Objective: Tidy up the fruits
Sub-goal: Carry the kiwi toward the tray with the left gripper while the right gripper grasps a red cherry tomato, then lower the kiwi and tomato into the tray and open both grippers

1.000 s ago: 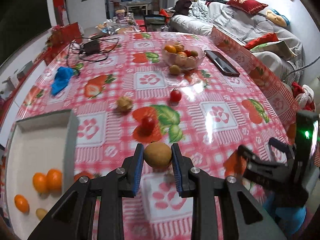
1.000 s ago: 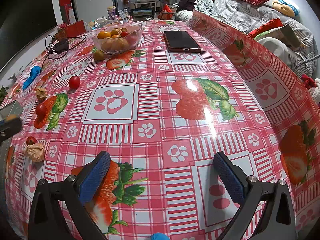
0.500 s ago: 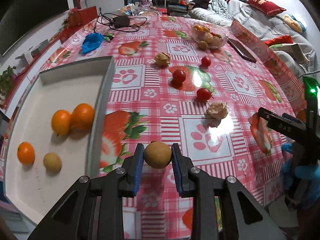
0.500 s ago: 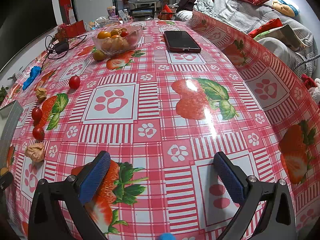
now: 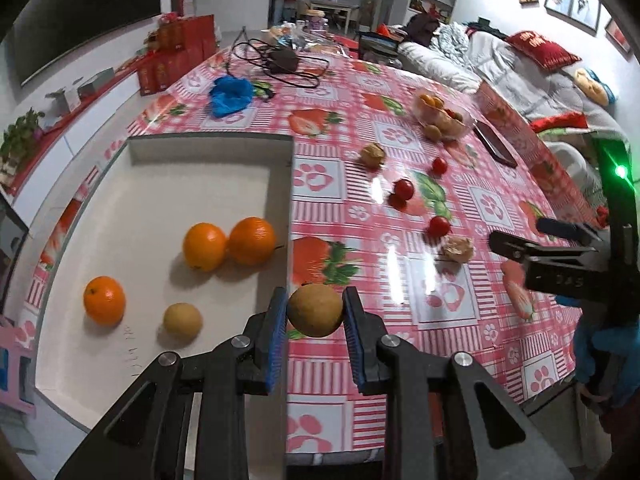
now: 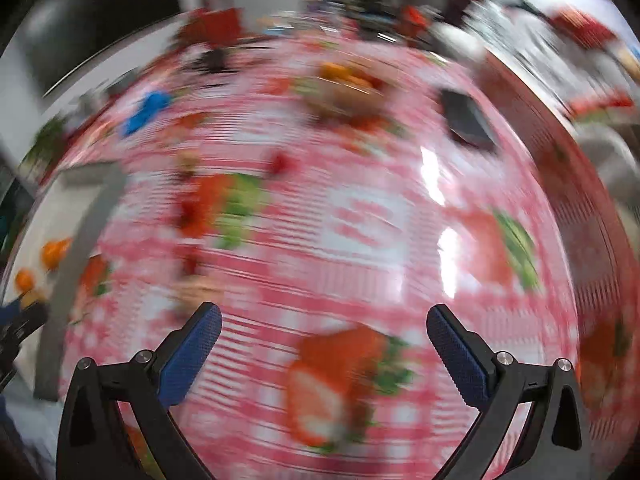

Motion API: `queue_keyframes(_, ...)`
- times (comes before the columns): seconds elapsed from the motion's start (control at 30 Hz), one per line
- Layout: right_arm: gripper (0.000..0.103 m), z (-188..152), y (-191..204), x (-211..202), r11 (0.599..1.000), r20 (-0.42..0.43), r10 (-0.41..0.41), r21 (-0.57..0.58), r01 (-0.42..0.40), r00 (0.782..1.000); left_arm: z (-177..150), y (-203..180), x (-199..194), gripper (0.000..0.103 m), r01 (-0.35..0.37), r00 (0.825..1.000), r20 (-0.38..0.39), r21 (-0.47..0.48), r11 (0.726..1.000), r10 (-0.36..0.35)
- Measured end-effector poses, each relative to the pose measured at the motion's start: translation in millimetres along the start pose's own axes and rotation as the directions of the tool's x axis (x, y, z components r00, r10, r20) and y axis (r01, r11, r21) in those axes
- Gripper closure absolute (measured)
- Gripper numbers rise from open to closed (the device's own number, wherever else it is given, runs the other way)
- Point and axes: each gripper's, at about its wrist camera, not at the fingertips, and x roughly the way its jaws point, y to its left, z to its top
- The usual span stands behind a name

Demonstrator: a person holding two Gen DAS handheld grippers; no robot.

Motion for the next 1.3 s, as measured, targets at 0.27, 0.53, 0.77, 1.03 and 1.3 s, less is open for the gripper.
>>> queue_keyframes(0.27,0.009,33.6,63.4,44.7,0.983,-0.080,-0.009,-0.183,-0.006,0.997,-10.1,44.5,-9.8,0.073,-0.036,0.999,0.009,-0.076,0.996,0.037)
queue_keyframes(0.53,0.078,34.0,60.4,64.6,0.992,-0.187,0.067,-0.095,-0.086,0.980,-13.7,63.0,-9.6,0.073,-0.045,0.999,0.001,-0.117,0.992,0.046)
queue_keyframes(0.77,0.078,40.4,38.1,43.3,0.982,-0.144,0.186,0.053,-0.180,0.972,-16.7,64.8,-13.1,0.073,-0.045,0.999,0.006,-0.121,0.992,0.046)
queue_keyframes(1.03,0.078,45.8,55.4,21.0,0.969,-0.106,0.245,0.050,-0.241,0.964,-16.5,78.7,-22.0,0.073,-0.059,0.998,0.021,-0.136,0.989,0.062)
queue_keyframes(1.3,0.078,60.8,104.0,10.5,0.950,-0.092,0.311,-0.007,-0.313,0.946,3.3,110.6,-40.1,0.073,-0.113,0.990,0.062,-0.148,0.983,0.123)
